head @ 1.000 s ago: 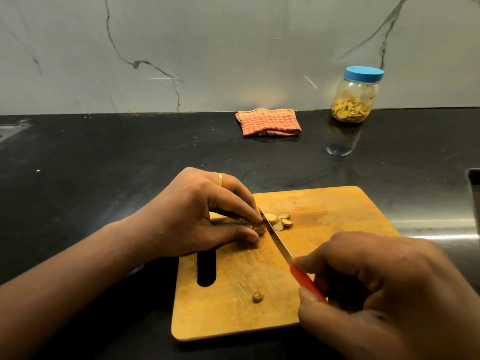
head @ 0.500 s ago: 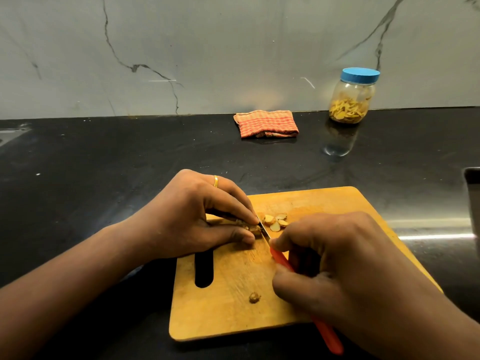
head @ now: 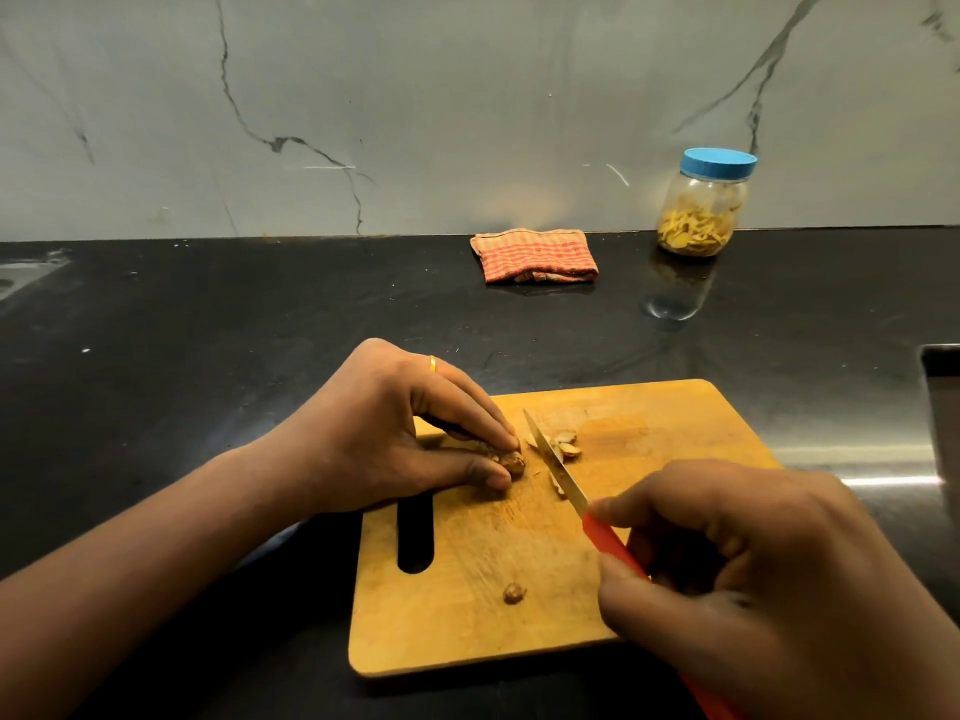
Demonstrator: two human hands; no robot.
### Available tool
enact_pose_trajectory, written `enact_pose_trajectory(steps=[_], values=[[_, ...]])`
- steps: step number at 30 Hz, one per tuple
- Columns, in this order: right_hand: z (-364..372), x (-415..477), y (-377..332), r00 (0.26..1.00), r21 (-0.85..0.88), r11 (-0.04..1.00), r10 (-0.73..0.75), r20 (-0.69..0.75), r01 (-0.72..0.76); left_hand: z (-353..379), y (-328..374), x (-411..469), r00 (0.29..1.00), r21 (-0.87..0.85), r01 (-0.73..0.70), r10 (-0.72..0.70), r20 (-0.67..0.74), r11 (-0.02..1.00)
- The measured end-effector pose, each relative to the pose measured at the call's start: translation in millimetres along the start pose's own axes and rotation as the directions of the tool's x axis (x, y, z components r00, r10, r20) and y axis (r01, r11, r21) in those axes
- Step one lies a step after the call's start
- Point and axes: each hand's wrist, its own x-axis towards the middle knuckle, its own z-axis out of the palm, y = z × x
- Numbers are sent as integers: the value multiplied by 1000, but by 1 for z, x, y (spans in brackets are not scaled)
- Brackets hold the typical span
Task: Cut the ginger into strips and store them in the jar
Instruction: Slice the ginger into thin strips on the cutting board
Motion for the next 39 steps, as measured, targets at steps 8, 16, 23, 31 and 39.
enact_pose_trajectory(steps=[8, 16, 23, 31, 39], values=[[1, 6, -2, 1000, 66, 998, -4, -18, 5, -1, -2, -1, 1000, -23, 6, -5, 15, 1000], [6, 9, -4, 1000, 56, 998, -24, 18, 23, -1, 0, 0, 999, 15, -29, 29, 16, 999], [6, 11, -6, 998, 15, 1000, -28, 52, 28, -1, -1, 1, 999, -23, -11, 12, 39, 1000], [9, 14, -10, 998, 11, 1000, -6, 57, 5, 0, -1, 0, 1000, -53, 12, -11, 10, 999], [14, 23, -9, 991, 14, 999, 46, 125, -48, -1, 1, 1, 1000, -51, 6, -6, 13, 999]])
